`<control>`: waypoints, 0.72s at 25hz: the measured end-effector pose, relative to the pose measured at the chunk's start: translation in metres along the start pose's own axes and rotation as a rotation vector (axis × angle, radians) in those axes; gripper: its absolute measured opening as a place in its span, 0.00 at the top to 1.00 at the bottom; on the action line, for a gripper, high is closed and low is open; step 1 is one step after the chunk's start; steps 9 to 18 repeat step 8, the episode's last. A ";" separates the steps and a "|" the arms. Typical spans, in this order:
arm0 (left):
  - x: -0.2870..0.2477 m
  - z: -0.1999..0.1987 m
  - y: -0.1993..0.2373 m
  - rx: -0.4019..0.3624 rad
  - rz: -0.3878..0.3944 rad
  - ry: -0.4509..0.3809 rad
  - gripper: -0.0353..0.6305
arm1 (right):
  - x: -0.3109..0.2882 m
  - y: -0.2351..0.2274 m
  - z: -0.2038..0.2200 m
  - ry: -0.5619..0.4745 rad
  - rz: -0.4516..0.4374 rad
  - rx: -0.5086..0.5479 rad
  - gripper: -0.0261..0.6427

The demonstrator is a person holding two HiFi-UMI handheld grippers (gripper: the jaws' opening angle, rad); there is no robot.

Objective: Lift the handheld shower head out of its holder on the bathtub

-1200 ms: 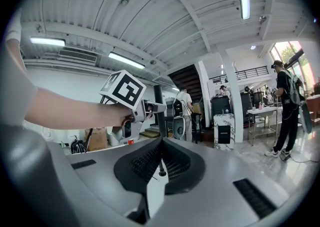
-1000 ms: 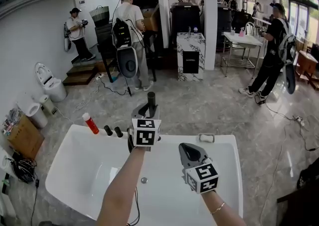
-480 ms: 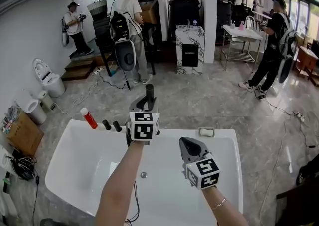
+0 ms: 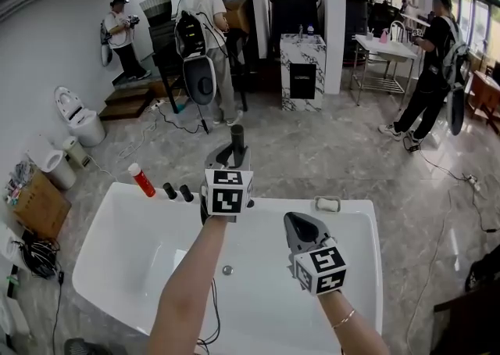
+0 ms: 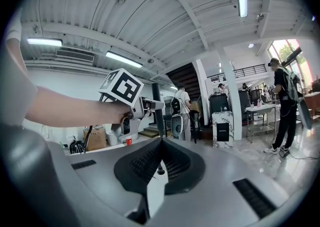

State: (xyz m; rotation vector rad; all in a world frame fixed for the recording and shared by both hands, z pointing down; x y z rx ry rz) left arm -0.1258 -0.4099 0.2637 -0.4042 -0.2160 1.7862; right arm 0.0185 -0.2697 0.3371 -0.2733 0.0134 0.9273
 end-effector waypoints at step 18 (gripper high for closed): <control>-0.005 0.009 0.010 0.007 -0.006 0.004 0.73 | -0.011 0.002 0.002 0.000 0.007 0.002 0.96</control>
Point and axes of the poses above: the fingertips, and each gripper's own axes: x backward along the fingers, y to its left, z out of its underside, the point moved 4 cm from there along x, backward along the fingers, and after that the axes turned 8 degrees about -x, right-handed, at the moved point
